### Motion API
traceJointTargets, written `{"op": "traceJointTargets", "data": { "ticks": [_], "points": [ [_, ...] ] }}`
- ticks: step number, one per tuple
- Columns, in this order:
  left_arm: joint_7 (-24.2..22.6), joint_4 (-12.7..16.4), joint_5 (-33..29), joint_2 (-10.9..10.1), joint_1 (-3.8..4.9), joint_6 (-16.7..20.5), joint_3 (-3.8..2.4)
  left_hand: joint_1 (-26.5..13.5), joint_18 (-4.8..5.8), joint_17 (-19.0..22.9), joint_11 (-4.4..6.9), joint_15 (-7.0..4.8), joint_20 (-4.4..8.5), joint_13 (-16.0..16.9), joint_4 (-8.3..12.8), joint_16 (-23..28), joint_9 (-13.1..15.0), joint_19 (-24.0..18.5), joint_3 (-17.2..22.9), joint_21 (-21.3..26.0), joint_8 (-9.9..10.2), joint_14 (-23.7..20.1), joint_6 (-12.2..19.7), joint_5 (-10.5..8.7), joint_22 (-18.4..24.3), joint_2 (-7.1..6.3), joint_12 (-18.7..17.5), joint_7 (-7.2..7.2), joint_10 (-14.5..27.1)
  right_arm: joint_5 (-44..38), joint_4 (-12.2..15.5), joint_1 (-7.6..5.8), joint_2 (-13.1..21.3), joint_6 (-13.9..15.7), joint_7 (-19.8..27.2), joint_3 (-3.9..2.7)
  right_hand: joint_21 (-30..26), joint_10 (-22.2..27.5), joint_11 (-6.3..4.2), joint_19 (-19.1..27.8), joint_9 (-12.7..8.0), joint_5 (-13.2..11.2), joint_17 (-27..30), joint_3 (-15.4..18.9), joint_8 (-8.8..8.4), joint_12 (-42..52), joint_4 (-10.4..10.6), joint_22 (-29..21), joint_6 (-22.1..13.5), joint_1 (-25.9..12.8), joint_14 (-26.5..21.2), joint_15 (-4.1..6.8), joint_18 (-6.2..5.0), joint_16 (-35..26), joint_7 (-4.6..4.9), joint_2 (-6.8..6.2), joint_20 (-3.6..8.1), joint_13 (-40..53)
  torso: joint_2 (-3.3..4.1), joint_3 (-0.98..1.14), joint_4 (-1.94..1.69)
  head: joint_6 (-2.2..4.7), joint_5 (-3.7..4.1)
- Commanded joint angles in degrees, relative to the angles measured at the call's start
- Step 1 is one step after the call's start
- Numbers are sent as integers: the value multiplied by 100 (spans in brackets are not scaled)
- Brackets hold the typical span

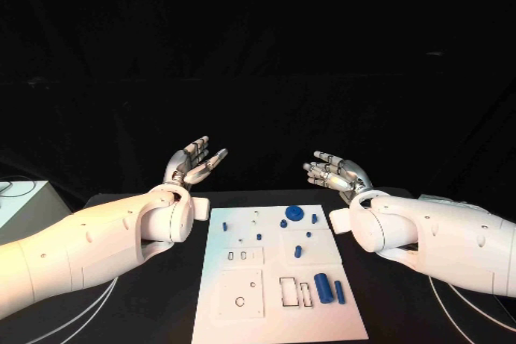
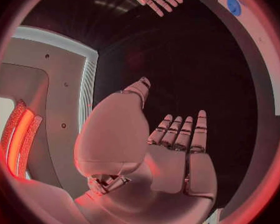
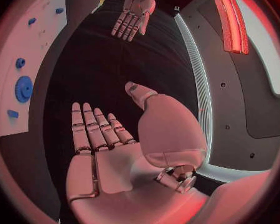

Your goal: Assemble the parts on the task board

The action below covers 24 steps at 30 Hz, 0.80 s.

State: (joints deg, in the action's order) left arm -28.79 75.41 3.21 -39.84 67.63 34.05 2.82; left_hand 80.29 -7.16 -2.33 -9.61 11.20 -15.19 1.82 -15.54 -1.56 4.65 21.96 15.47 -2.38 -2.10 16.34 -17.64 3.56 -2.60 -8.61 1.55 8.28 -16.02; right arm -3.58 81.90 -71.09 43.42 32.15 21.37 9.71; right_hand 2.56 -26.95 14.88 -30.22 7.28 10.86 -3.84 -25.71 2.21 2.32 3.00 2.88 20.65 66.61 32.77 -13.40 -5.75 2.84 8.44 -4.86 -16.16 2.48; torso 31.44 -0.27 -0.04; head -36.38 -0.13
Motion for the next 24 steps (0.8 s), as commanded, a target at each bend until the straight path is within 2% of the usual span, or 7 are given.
{"op": "traceJointTargets", "data": {
  "ticks": [1,6,13,17,19,20,24],
  "points": [
    [-95,-39,245,26,28,-511,1,303,-132,-15,-16,35,-61,11,-95,-42,19,103,41,-41,-26,77,-105,37,-16,-31,33,370,-77,-404,-85,-96,-22,-877,-424,72,59,-200,22,-181,35,54,-24,-124,44,37,-19,23,176,303,224,-20,-125,45,869,-7,-39,20,1,-1,0,0,0],
    [-76,6,231,-115,-39,-565,0,311,-127,-16,-14,46,-67,14,-96,-43,24,102,38,-41,-31,83,-129,36,-16,-30,36,367,-97,-1160,-172,-175,139,-756,-305,123,133,-804,-30,-570,128,40,-100,-184,158,93,-203,64,686,526,920,58,-204,162,849,-3,-35,59,-3,1,-20,-146,45],
    [-50,19,258,-146,-39,-643,1,361,-108,-29,-47,93,-98,25,-89,-67,35,119,55,-55,-52,175,-198,28,-24,25,52,393,-191,-2141,-273,-180,148,-487,-247,121,253,-2047,-163,-1266,294,1,-182,-250,378,170,-368,104,1637,704,1776,207,-362,298,743,-57,-36,117,-10,-7,-12,-179,44],
    [-24,76,333,-207,-39,-769,1,375,64,-145,-143,336,-159,50,-60,-238,90,607,107,-224,-132,922,-496,16,-106,102,80,487,-554,-3047,-388,-183,135,-359,-296,117,476,-2671,-299,-1916,435,-58,-208,-359,587,187,-471,168,2527,862,2123,348,-479,356,605,-138,11,123,-3,-5,-15,-202,37],
    [4,151,411,-282,-38,-855,1,359,-25,-400,-342,137,-135,109,-29,-661,190,1731,151,-571,-269,2432,-976,9,-276,141,183,629,-1238,-3658,-475,-193,113,-333,-366,112,686,-2951,-391,-2345,463,-93,-240,-403,676,199,-489,232,2830,911,2385,458,-490,433,533,-190,132,125,16,-2,-18,-230,48],
    [18,190,439,-320,-38,-892,1,333,-110,-494,-432,89,-133,218,4,-830,293,1908,187,-684,-416,2779,-1456,1,-314,167,432,680,-2411,-3896,-509,-201,100,-338,-404,111,771,-3073,-426,-2514,466,-108,-257,-413,706,203,-492,259,2924,926,2513,509,-487,477,508,-212,195,122,26,-4,-17,-231,51],
    [116,434,548,-549,-34,-1081,0,287,-334,-771,-233,-161,-87,271,132,-1337,556,2507,294,-1082,-817,3559,-2692,-2,-467,176,714,643,-3518,-4923,-610,-269,47,-470,-633,106,1060,-3434,-555,-2988,474,-192,-348,-395,792,197,-520,373,3184,991,3020,696,-474,680,398,-296,409,116,133,1,-14,-211,57]
  ]
}}
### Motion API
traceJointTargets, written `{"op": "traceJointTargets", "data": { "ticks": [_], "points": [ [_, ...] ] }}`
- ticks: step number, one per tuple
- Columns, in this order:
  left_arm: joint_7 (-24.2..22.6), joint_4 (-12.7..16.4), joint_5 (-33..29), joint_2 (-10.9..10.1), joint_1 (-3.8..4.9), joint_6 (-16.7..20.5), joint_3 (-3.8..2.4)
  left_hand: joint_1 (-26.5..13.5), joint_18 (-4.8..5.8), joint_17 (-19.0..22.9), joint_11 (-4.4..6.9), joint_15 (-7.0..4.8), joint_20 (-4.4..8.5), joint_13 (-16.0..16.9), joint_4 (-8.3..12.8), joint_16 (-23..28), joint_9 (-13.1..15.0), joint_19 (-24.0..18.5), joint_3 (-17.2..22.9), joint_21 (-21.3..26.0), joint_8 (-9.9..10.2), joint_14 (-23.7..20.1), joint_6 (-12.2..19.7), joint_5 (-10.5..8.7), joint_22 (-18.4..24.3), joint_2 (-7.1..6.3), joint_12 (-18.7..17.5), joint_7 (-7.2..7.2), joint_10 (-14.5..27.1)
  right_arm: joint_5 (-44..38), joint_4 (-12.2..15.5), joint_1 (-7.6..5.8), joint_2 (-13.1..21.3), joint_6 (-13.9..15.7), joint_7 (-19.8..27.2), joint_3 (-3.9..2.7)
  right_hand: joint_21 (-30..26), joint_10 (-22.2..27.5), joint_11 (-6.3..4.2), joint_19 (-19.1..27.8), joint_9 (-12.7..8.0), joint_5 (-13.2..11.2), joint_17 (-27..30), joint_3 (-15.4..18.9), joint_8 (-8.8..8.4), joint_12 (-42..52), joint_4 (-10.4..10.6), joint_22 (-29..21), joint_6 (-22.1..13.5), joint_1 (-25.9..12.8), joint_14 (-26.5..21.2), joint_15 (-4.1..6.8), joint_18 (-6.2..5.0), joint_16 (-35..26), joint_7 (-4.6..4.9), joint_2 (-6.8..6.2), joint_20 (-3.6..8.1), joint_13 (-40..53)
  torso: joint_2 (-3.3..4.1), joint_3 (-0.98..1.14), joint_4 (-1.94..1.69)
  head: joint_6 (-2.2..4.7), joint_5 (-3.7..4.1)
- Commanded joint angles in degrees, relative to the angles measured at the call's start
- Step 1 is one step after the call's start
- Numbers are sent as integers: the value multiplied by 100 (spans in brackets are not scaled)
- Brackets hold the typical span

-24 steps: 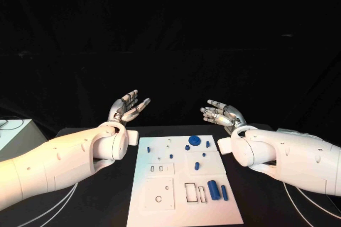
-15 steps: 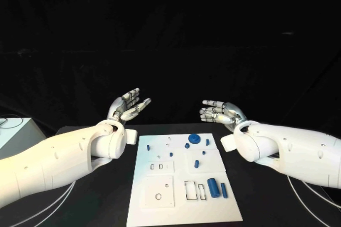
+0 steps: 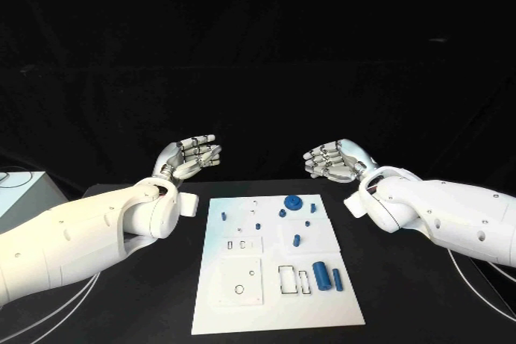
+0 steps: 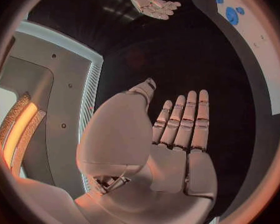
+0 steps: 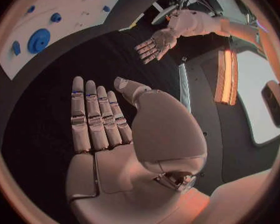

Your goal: Assemble the parts on the task board

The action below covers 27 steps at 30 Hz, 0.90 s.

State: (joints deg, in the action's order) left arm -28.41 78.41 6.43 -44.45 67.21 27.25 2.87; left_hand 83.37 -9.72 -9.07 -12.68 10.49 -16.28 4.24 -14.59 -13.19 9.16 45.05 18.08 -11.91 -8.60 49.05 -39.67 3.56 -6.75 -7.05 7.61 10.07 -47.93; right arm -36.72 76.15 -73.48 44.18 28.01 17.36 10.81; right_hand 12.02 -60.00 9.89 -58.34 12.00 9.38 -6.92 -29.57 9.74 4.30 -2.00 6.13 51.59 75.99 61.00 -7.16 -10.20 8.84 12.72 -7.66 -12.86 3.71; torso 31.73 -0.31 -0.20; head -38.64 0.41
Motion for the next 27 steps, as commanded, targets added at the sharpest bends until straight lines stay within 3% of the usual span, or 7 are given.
{"op": "traceJointTargets", "data": {
  "ticks": [1,4,8,13,21,24,27],
  "points": [
    [107,203,245,-148,10,-450,-6,-51,-84,-195,128,-153,62,35,68,-301,130,332,78,-237,-248,452,-617,-1,-95,10,144,432,-533,-1843,-45,-49,-38,-102,-295,-5,178,-197,-81,-263,3,-82,-68,8,52,-1,-11,78,135,52,309,110,-30,127,-53,-26,118,-5,139,8,0,23,2],
    [215,507,295,-381,24,-643,-9,-115,-85,-671,344,-431,316,94,147,-949,226,862,322,-708,-443,1159,-959,0,-310,-85,246,281,-1244,-2800,-39,-122,-52,-283,-579,-7,708,-628,-252,-784,10,-135,-326,122,110,-7,-13,364,387,120,1026,367,-12,451,-187,-95,392,4,241,13,-25,43,39],
    [295,835,319,-600,44,-876,-17,-197,-75,-1212,463,-581,496,123,198,-1710,318,1112,585,-1160,-539,1375,-1118,-2,-562,-222,224,196,-1586,-3633,26,-195,-39,-412,-878,-10,1385,-949,-398,-1156,21,-144,-758,155,106,-57,41,792,578,151,1749,585,-17,854,-290,-188,644,11,340,10,-62,68,75],
    [353,1273,380,-885,74,-1168,-30,-373,-44,-2175,525,-693,719,145,340,-3083,452,1228,919,-2158,-602,1374,-1119,-11,-1205,-364,97,138,-1742,-4544,136,-267,-41,-576,-1293,-15,2149,-1207,-521,-1405,61,-9,-1529,-34,70,-66,157,1341,736,134,2310,730,-9,1628,-387,-398,824,34,510,12,-134,126,127],
    [407,1818,561,-1212,107,-1462,-42,-552,-59,-2620,537,-718,747,180,513,-3778,580,1074,1140,-3200,-629,1257,-1034,-11,-1912,-452,-15,123,-1757,-5464,217,-282,-160,-752,-1849,-17,5781,-1220,-560,-2336,229,-40,-2938,-363,-13,-71,417,5668,697,43,2380,757,553,3469,-438,-687,853,48,742,-22,-248,152,250],
    [419,1909,622,-1264,110,-1510,-50,-607,-66,-2731,551,-737,774,207,562,-3931,624,1147,1209,-3679,-643,1257,-1019,-11,-2210,-464,-21,115,-1779,-5615,209,-267,-210,-795,-1983,-17,6496,-1167,-559,-2530,315,-43,-3794,-420,-24,-71,494,6581,637,28,2392,747,684,4478,-439,-742,834,44,808,-32,-284,153,281],
    [427,1961,660,-1293,113,-1529,-64,-638,-20,-2832,572,-764,804,243,627,-4061,664,1420,1274,-4326,-658,1334,-1016,-11,-2806,-471,-8,97,-1806,-5711,189,-249,-255,-845,-2089,-17,6775,-1100,-540,-2631,347,-52,-4164,-423,-36,-77,526,6949,598,6,2428,736,744,4897,-432,-774,818,33,861,-32,-314,150,313]
  ]
}}
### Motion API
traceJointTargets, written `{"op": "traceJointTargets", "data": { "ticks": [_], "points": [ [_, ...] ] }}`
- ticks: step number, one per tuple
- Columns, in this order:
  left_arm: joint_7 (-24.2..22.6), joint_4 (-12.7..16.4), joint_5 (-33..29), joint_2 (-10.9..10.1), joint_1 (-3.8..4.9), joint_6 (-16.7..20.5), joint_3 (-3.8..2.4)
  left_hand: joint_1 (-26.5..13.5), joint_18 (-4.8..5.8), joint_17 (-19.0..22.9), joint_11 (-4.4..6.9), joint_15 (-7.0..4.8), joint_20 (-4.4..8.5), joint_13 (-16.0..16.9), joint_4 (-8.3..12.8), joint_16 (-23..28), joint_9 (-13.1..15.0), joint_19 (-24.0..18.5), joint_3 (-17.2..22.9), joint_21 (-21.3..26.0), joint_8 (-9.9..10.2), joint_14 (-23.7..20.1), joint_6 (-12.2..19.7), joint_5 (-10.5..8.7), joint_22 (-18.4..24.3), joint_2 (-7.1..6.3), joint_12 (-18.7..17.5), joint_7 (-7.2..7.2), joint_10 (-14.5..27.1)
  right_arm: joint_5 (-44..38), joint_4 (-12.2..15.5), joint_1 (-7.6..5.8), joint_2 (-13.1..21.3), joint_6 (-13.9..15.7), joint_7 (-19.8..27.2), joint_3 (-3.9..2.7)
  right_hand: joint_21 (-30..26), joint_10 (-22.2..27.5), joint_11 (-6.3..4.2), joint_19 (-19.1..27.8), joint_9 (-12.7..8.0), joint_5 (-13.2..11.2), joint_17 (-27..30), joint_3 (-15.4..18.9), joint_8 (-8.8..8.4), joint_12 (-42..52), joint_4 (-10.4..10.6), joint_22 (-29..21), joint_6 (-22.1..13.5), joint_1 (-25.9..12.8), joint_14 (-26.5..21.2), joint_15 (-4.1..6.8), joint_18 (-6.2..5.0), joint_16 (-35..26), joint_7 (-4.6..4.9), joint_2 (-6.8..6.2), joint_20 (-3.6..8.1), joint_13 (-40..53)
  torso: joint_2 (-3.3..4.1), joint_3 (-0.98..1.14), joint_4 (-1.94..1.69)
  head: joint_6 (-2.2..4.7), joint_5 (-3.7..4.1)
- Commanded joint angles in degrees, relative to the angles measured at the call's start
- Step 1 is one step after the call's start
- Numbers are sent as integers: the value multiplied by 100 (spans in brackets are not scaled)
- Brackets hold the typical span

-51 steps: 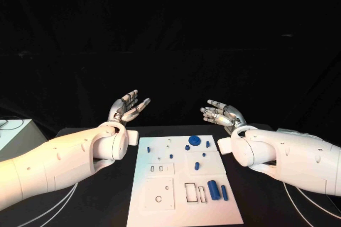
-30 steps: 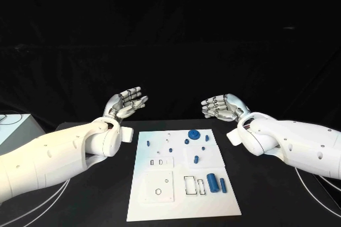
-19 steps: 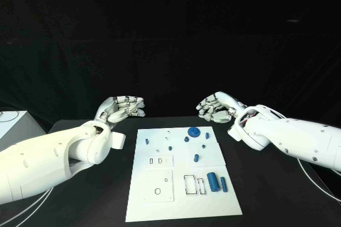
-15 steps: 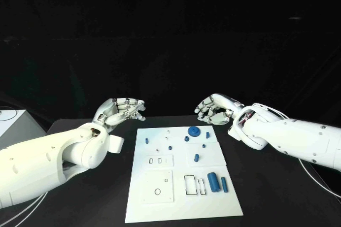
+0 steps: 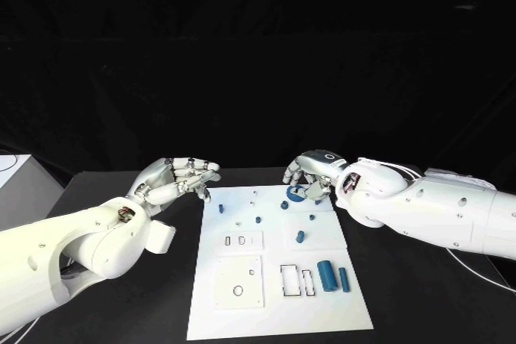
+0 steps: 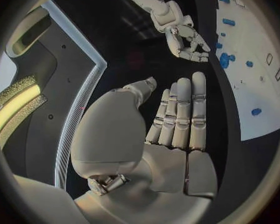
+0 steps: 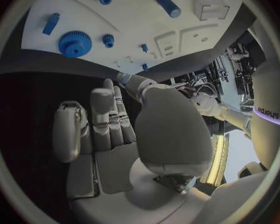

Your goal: Assemble the parts on the task board

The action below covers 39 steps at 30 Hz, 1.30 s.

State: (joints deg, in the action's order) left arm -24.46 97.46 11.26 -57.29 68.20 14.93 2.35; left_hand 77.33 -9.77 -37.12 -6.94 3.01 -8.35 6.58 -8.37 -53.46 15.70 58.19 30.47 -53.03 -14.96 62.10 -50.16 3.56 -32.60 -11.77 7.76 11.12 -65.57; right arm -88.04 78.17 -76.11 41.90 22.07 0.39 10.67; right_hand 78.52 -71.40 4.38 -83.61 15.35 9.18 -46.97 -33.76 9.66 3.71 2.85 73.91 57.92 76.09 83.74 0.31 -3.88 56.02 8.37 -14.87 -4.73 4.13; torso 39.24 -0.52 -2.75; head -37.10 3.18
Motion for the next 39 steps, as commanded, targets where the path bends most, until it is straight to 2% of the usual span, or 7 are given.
{"op": "traceJointTargets", "data": {
  "ticks": [1,3,10,16,20,32,39],
  "points": [
    [35,68,187,-17,17,-303,-19,-49,19,-65,0,-22,16,21,24,-75,22,221,57,-450,-25,52,38,-10,-487,-1,-22,-13,-42,-604,-19,22,-41,-275,-424,-2,181,68,13,-123,21,-33,-241,-3,-30,-17,50,245,-46,-9,160,-16,123,277,3,-61,0,-14,123,-10,-63,-6,38],
    [41,88,203,-31,22,-314,-30,-65,44,-97,4,-26,19,33,42,-105,34,298,75,-630,-27,72,41,-10,-688,-3,-20,-14,-43,-639,-26,41,-68,-331,-479,-2,297,122,23,-164,42,-41,-410,2,-36,-17,68,398,-70,-20,163,-20,147,479,6,-79,-13,-19,156,-11,-73,-14,52],
    [53,95,218,-36,28,-330,-42,-74,46,-107,1,-25,20,36,47,-112,37,301,79,-669,-25,74,47,-10,-720,-8,-24,-12,-35,-703,-62,86,-129,-511,-609,0,495,289,44,-227,108,-68,-734,60,-45,-22,130,666,-127,-60,141,-28,189,904,1,-113,-61,-30,214,-8,-87,-4,69],
    [61,87,221,-46,30,-334,-45,-91,48,-117,-6,-20,18,36,50,-114,38,292,83,-705,-18,68,63,-11,-745,-14,-37,-7,-9,-825,-75,113,-130,-618,-776,1,533,419,48,-232,134,-98,-800,182,-57,-22,173,717,-165,-108,119,-31,194,1032,0,-133,-91,-30,232,0,-89,-21,67],
    [65,82,222,-52,30,-332,-45,-101,49,-121,-9,-18,16,36,49,-113,39,286,85,-719,-14,65,71,-11,-755,-14,-42,-5,2,-870,-68,120,-124,-663,-831,2,547,464,48,-235,144,-114,-823,257,-60,-19,190,736,-174,-124,110,-26,196,1077,-3,-134,-102,-27,244,-7,-88,-22,74],
    [83,80,222,-55,33,-323,-46,-108,48,-124,-12,-15,14,36,48,-112,40,275,86,-724,-11,61,77,-11,-754,-14,-47,-2,11,-899,-80,151,-196,-698,-838,2,591,465,48,-256,173,-91,-900,290,-32,-4,226,800,-125,-102,108,-26,207,1179,-12,-47,-110,-14,289,-7,-102,-27,68],
    [91,83,223,-58,36,-321,-46,-112,49,-127,-15,-13,12,36,50,-110,40,271,91,-741,-7,57,85,-10,-769,-12,-52,1,22,-899,-128,168,-256,-685,-843,2,603,438,50,-259,193,-64,-905,272,-11,3,255,817,-86,-91,104,-30,209,1218,-11,14,-114,-7,326,-15,-111,-32,74]
  ]
}}
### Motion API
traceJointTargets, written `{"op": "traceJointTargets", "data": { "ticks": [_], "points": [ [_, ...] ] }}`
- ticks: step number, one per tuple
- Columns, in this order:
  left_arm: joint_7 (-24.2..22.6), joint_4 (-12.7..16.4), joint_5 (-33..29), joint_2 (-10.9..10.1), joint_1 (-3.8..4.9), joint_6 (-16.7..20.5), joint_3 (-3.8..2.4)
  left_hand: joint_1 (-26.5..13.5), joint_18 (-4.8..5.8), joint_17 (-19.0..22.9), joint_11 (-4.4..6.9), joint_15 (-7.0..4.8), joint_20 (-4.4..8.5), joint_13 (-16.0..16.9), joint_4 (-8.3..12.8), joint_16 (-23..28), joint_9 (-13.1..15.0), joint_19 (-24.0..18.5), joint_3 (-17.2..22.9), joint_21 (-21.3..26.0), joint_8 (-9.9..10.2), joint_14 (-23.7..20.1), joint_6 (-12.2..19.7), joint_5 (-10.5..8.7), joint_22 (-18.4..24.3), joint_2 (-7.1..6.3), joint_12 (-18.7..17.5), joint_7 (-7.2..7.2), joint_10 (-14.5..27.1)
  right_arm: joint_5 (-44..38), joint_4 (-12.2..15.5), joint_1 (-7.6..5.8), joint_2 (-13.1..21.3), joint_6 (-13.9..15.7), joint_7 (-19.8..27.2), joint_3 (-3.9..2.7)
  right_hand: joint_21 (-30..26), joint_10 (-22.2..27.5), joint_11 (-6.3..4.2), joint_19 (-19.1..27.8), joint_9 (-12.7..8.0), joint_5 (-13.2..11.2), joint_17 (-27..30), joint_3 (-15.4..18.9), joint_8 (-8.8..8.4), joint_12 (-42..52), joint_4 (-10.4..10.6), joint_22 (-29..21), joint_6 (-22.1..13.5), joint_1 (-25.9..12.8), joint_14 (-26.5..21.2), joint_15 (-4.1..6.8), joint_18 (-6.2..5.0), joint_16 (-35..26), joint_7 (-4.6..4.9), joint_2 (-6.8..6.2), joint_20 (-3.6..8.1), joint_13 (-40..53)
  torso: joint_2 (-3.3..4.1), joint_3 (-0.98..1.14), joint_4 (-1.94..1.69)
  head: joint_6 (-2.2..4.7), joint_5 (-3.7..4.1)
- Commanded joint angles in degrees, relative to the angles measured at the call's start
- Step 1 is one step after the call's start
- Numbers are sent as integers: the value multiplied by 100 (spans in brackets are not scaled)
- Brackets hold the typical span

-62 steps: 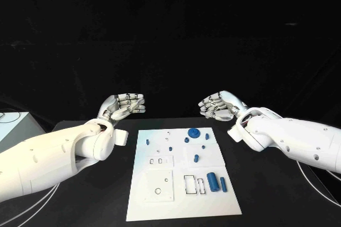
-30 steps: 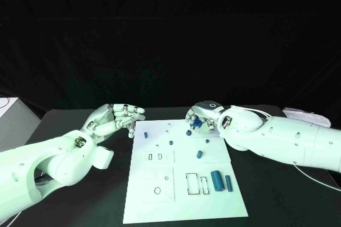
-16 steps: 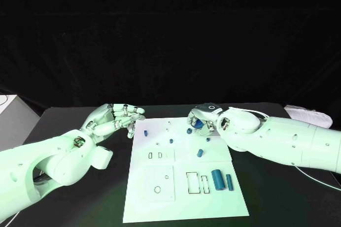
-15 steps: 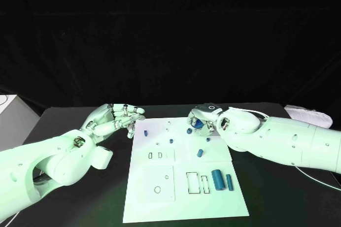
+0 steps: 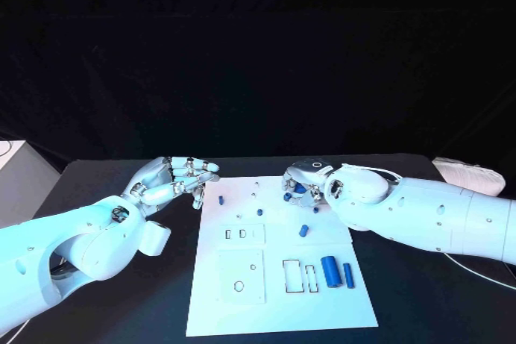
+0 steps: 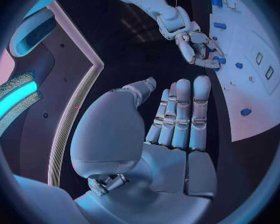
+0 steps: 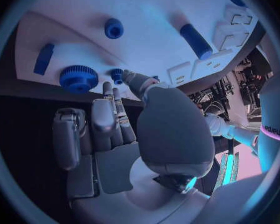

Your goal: Assemble the parts on the task board

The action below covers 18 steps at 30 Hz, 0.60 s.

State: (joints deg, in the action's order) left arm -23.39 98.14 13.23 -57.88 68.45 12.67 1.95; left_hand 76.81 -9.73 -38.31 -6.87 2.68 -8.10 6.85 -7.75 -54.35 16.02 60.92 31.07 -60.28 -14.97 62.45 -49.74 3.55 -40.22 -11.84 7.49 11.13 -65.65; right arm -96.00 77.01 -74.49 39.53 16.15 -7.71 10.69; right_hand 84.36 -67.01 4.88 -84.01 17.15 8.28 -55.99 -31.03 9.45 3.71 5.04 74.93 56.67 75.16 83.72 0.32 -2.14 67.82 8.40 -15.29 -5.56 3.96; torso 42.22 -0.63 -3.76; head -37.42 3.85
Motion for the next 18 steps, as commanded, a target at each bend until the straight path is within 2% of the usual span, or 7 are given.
{"op": "traceJointTargets", "data": {
  "ticks": [1,6,10,18],
  "points": [
    [-15,15,26,2,12,-96,-6,-60,45,-8,-22,21,-13,10,-12,-21,8,-2,30,-16,-7,22,43,-10,-8,-5,-25,-1,29,-102,-20,8,-27,-95,-35,-1,33,-18,-1,-228,18,36,-18,-11,16,7,46,736,48,3,106,-31,40,57,-15,73,-31,13,36,-6,-14,-4,11],
    [-8,16,26,3,12,-103,-6,-58,44,-10,-23,21,-14,10,-9,-20,9,-8,36,-22,-6,21,45,-9,-11,2,-26,0,32,-99,-36,12,-49,-83,-34,-1,61,-83,-7,-243,36,101,-43,-51,30,17,76,777,71,4,106,-28,48,109,-17,116,-32,22,65,-14,-27,-6,25],
    [-2,14,26,4,13,-108,-6,-55,44,-12,-24,22,-15,11,-7,-19,10,-13,44,-29,-6,19,45,-8,-15,10,-27,1,34,-98,-49,15,-62,-92,-37,-1,-72,-158,-21,-153,73,153,-156,-129,71,17,79,587,138,43,146,-25,3,247,-30,170,-36,28,81,-17,-31,-10,34],
    [8,12,26,3,13,-122,-6,-55,44,-12,-24,22,-15,11,-7,-19,10,-13,44,-29,-6,19,45,-8,-15,10,-27,1,34,-97,-39,24,-64,-54,-31,-1,-60,-326,-66,-171,152,160,-176,-236,170,37,53,614,283,104,138,8,7,329,-73,243,-14,47,98,-14,-29,-16,34]
  ]
}}
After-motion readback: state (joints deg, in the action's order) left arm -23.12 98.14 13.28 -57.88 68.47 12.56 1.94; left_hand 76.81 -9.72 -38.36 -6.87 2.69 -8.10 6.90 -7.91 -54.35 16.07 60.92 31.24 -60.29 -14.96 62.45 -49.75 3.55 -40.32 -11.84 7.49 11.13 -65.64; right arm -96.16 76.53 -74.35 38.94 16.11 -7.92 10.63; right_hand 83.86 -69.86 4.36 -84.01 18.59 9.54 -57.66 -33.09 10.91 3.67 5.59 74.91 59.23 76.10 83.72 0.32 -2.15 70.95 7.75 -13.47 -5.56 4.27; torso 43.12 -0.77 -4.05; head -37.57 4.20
